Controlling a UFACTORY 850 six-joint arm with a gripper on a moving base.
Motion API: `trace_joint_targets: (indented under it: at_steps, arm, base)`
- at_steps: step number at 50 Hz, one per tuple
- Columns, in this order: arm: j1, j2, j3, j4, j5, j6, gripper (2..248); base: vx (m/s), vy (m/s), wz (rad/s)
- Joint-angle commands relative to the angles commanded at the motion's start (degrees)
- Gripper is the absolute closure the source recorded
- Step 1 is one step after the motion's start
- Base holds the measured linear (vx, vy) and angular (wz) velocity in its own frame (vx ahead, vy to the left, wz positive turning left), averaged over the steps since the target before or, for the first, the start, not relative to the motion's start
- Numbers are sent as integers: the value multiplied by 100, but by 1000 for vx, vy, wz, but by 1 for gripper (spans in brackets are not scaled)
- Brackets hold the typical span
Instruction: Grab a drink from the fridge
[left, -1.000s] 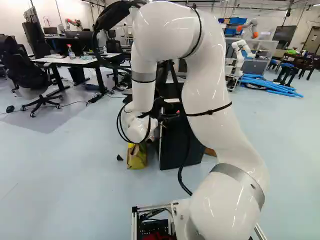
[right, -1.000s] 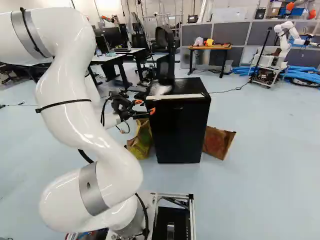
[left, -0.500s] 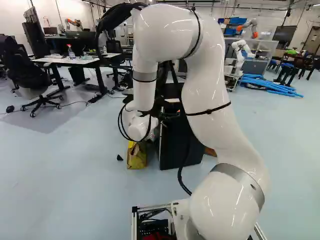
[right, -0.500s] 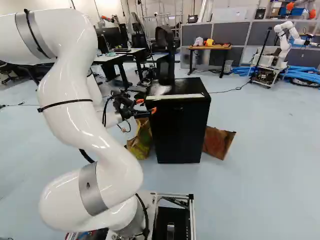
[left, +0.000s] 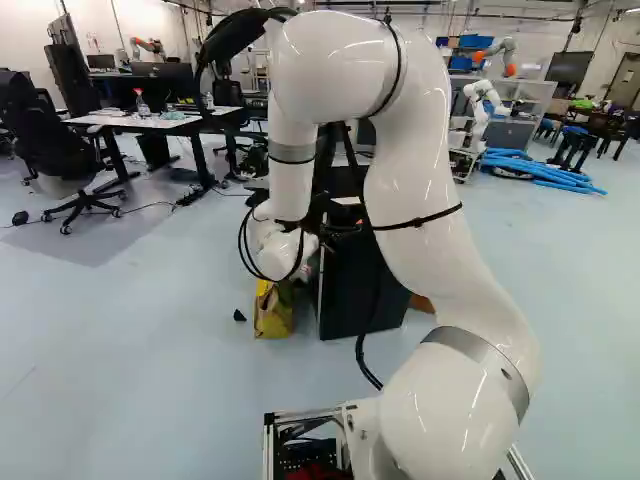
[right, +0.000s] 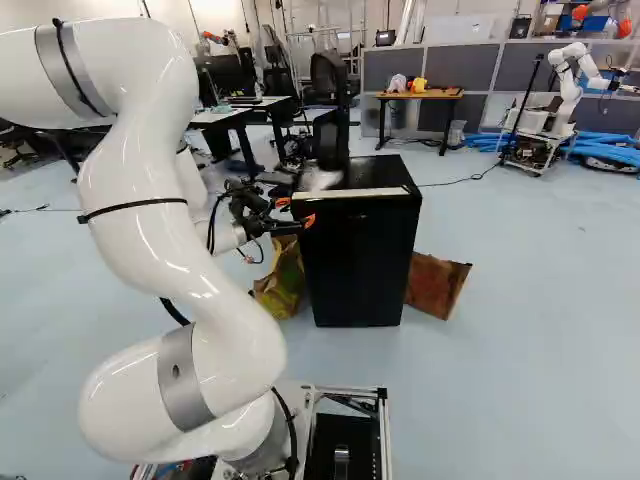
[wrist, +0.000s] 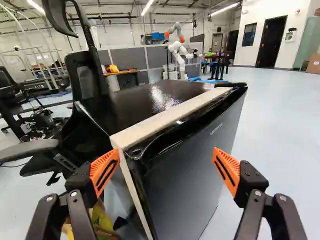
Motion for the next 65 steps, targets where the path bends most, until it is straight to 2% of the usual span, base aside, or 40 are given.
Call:
trace_joint_targets:
  at_steps: [48,65]
  arm:
    - [-128,-2,-4,1,0,0,3]
    - [-142,2,4,115,-68,0,3]
  base:
    - [0,0,0]
    - [0,0,0]
